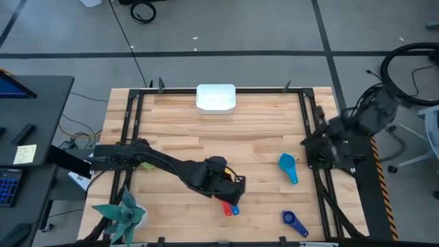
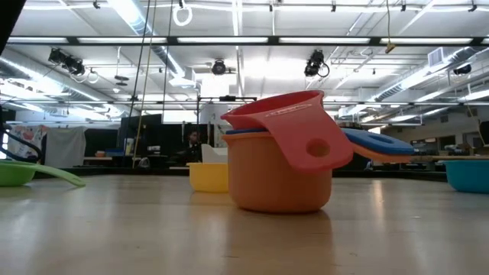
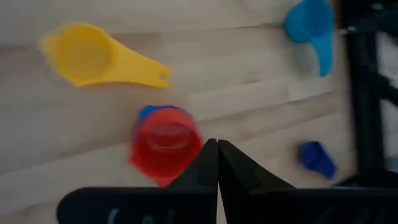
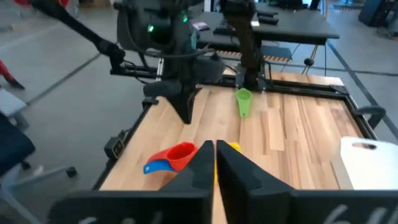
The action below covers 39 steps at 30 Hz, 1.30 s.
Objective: Nest measuring cups in basket
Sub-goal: Stack the red measuring cup on top of the blue measuring cup
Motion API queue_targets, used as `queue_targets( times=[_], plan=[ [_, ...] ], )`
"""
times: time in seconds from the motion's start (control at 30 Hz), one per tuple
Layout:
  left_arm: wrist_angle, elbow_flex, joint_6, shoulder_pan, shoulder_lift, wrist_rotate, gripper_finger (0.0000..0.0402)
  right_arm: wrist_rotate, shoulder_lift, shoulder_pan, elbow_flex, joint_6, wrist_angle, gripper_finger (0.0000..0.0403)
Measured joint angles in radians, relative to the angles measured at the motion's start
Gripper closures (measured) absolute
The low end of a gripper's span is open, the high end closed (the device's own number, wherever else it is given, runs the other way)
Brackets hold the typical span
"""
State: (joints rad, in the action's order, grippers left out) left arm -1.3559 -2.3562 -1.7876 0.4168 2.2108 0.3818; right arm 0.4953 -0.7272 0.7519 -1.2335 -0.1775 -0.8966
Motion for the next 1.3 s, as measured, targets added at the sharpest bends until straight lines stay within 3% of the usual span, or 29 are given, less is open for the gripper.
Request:
queue_targets(
  times=[0.3, 0.57, 0.9, 1.3],
  plan=[
    [-0.153, 0.0, 0.001, 0.042, -0.034, -0.017, 0.0396, -0.012, -0.241, -0.141, 0.108, 0.033, 0.333, 0.0398],
    [-0.163, 0.055, -0.069, 0.105, -0.024, -0.073, 0.0396, -0.188, -0.509, -0.284, 0.121, 0.019, 0.516, 0.04],
    [-0.215, 0.064, -0.342, 0.243, -0.026, 0.0, 0.0396, -0.439, -0.761, -0.31, 0.12, 0.104, 0.677, 0.0401],
    [-0.215, 0.064, -0.402, 0.305, -0.026, 0.006, 0.0397, -0.519, -0.98, -0.327, 0.12, 0.188, 0.82, 0.0402]
  ],
)
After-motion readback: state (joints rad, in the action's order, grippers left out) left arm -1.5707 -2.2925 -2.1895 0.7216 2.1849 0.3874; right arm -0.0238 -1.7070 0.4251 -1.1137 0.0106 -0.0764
